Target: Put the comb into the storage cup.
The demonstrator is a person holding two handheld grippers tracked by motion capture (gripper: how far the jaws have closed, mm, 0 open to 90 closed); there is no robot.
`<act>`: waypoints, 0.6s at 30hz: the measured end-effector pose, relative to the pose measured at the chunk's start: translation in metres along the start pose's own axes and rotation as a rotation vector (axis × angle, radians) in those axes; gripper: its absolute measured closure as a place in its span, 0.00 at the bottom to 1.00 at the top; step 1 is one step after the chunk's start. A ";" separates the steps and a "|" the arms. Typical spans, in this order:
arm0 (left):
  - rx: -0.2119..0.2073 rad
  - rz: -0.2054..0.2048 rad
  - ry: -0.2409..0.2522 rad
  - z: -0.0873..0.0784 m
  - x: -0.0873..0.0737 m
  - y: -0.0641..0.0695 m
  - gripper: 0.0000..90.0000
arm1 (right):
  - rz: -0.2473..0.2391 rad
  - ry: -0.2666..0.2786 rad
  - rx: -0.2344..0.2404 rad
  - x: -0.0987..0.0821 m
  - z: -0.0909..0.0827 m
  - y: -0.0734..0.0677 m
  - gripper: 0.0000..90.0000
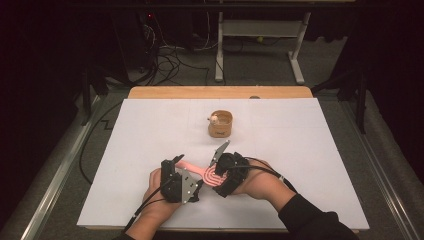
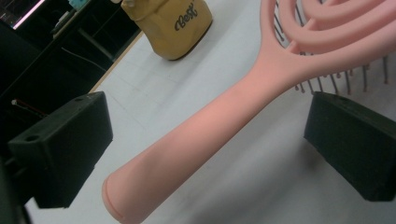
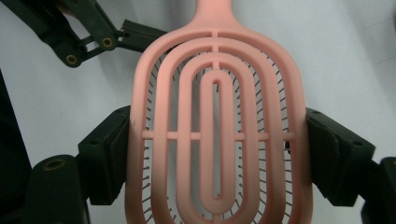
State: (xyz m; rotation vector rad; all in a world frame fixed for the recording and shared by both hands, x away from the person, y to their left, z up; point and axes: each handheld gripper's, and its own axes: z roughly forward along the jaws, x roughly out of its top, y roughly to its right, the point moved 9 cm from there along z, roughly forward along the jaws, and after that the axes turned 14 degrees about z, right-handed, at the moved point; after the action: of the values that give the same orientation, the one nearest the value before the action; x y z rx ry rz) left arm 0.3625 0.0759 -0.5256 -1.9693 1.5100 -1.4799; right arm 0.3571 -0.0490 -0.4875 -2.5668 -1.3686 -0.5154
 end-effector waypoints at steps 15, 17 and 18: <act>0.001 0.025 -0.030 0.000 -0.002 0.004 0.20 | 0.011 0.012 0.013 0.002 -0.001 -0.006 0.22; -0.003 0.024 -0.030 -0.001 -0.001 0.004 0.20 | 0.010 0.010 0.010 0.002 -0.001 -0.006 0.22; -0.008 0.026 -0.028 -0.001 -0.001 0.005 0.23 | 0.012 0.010 0.011 0.002 -0.001 -0.006 0.22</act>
State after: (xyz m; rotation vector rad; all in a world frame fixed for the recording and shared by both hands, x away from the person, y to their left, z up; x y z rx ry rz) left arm 0.3590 0.0751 -0.5289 -1.9592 1.5257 -1.4324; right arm 0.3528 -0.0446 -0.4861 -2.5587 -1.3489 -0.5163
